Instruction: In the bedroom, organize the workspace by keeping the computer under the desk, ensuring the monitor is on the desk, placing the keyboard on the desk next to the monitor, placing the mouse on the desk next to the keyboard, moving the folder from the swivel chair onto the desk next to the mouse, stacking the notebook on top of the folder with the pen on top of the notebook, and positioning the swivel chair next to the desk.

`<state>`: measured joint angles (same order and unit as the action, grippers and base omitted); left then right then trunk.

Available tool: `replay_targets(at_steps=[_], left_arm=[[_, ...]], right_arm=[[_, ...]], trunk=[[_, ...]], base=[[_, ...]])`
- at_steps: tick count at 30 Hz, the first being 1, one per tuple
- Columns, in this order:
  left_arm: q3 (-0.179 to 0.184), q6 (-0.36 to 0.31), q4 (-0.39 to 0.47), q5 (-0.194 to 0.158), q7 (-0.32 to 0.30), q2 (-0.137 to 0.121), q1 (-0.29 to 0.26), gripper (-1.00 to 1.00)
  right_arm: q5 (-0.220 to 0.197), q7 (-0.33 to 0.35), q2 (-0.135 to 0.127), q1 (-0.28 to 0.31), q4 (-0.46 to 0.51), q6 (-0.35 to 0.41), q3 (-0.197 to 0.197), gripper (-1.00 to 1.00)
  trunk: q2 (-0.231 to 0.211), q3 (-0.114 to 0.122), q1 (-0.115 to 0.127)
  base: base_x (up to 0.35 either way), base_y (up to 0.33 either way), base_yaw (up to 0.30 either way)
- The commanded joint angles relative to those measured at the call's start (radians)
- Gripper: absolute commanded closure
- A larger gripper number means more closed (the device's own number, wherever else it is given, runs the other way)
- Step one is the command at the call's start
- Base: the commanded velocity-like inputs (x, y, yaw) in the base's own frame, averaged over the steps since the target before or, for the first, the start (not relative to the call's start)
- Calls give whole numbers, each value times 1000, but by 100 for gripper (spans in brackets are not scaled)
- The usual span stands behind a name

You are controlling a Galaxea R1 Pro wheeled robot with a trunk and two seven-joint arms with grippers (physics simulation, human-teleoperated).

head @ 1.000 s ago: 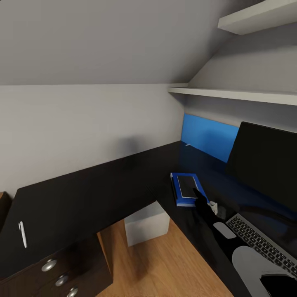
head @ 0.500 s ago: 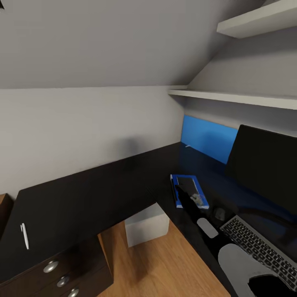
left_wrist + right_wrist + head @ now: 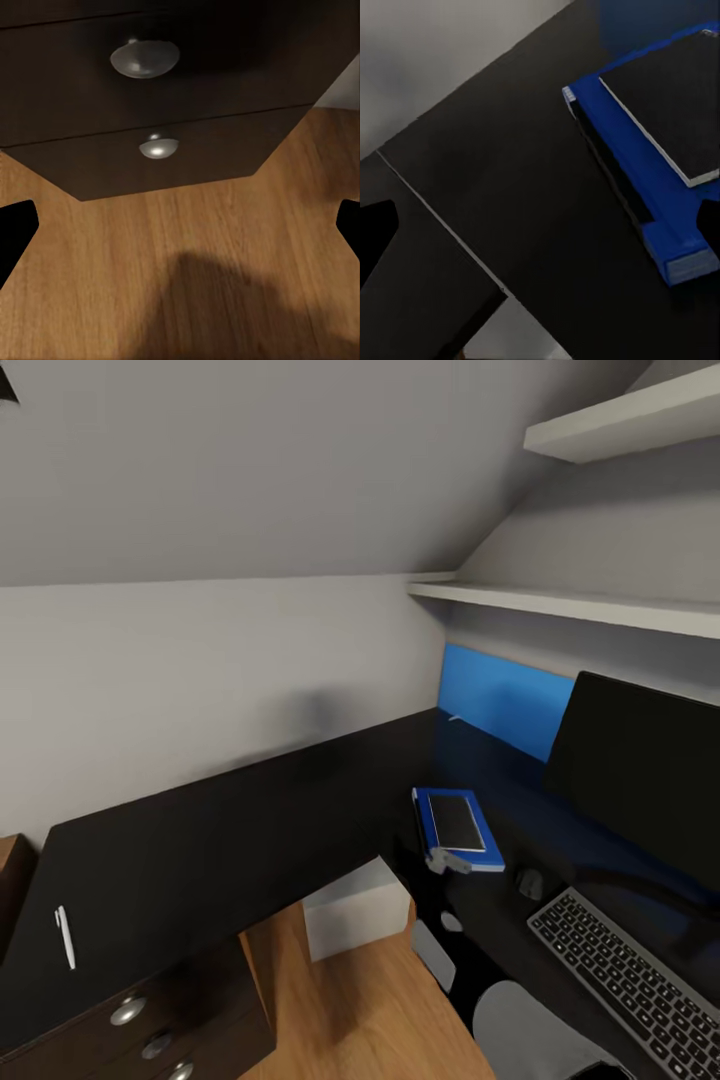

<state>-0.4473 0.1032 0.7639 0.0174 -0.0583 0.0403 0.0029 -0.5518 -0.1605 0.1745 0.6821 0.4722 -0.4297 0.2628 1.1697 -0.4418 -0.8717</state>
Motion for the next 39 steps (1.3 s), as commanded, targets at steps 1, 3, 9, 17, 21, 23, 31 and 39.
replay_targets(at_steps=[1,3,9,17,21,23,31,39], left_arm=[[-5,1,2,2,-6,1,0,-100],[-5,1,2,1,-6,0,0,-100],[-7,2,2,1,-4,-1,0,-100],[-15,4,2,-1,-3,-12,0,-100],[-22,5,-3,-2,-4,-20,0,-100],[-25,6,-10,-3,-4,-24,0,-100],[-90,7,-24,-2,-11,-28,0,-100],[-119,6,-25,-2,-12,-33,0,-100]], right_arm=[[16,-27,0,-3,7,-10,16,-100],[53,-55,0,-9,22,-15,44,-100],[121,-138,0,-17,49,1,169,-100],[187,-444,0,-19,189,509,326,-100],[189,-540,0,-39,393,722,350,-100],[189,-546,0,-67,426,736,355,-100],[191,-554,0,-130,521,733,413,-100],[192,-555,0,-137,527,709,486,-100]], trunk=[[-7,2,4],[-21,9,12],[-63,27,35],[-63,27,35],[-63,27,35],[-63,27,35],[-63,27,35],[-63,27,35]], base=[[0,0,0],[0,0,0],[0,0,0],[0,0,0],[0,0,0],[0,0,0],[-208,69,86],[-303,117,254]])
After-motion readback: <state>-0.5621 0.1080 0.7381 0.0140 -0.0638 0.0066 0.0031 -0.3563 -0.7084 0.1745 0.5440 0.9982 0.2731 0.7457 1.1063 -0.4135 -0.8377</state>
